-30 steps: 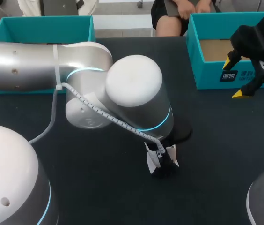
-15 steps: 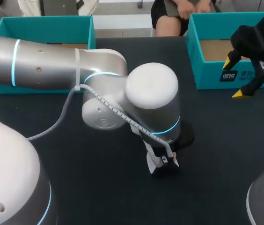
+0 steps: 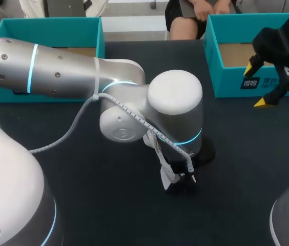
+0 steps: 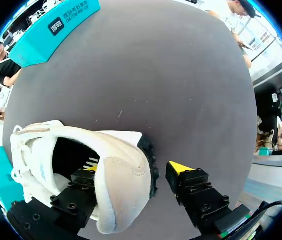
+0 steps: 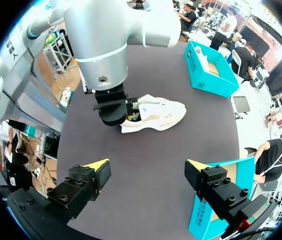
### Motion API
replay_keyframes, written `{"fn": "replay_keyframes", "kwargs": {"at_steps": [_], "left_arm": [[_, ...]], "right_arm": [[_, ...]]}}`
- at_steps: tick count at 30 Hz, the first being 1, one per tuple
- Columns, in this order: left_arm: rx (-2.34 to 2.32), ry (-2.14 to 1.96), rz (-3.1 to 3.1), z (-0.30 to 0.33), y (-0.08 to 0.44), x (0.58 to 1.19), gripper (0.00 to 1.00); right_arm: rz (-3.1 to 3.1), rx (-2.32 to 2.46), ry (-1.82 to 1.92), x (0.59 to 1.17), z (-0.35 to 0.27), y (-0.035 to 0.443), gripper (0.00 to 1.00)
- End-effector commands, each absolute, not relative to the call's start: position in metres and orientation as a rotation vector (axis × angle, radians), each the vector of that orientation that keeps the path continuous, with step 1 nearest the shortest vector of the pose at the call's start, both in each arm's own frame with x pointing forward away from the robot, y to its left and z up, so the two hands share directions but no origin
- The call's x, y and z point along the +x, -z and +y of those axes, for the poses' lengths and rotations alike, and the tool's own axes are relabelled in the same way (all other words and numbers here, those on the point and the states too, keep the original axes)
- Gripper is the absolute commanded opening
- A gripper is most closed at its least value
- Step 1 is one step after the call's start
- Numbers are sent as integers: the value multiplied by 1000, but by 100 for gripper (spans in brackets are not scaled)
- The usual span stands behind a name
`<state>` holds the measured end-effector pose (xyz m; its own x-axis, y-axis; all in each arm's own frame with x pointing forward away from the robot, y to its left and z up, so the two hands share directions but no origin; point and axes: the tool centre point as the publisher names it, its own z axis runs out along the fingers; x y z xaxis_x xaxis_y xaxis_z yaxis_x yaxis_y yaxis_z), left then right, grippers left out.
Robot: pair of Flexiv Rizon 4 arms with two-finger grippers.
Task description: Take the shoe out of the shoebox, open the shoe tongue, remove and reinsert the insole, then place the shoe into the shoebox
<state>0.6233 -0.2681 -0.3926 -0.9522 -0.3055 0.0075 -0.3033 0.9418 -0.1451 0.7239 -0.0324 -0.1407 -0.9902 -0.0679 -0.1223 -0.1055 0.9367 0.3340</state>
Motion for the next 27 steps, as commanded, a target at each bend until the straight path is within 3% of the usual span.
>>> {"fn": "replay_keyframes", "kwargs": {"at_steps": [1,3,4,5,15,27], "left_arm": [[-481,230,3104,-266,397,625,38],[-471,221,3123,-265,400,624,23],[-467,221,3131,-265,401,624,20],[-458,219,3140,-265,402,624,0],[-269,199,3212,-252,372,619,0],[-19,279,3171,-215,254,646,0]], "right_arm": [[2989,-134,-520,726,-31,141,100],[2989,-134,-520,726,-31,141,100],[2989,-134,-520,726,-31,141,100],[2989,-134,-520,726,-31,141,100],[2989,-134,-520,726,-31,141,100],[2989,-134,-520,726,-31,141,100]]}}
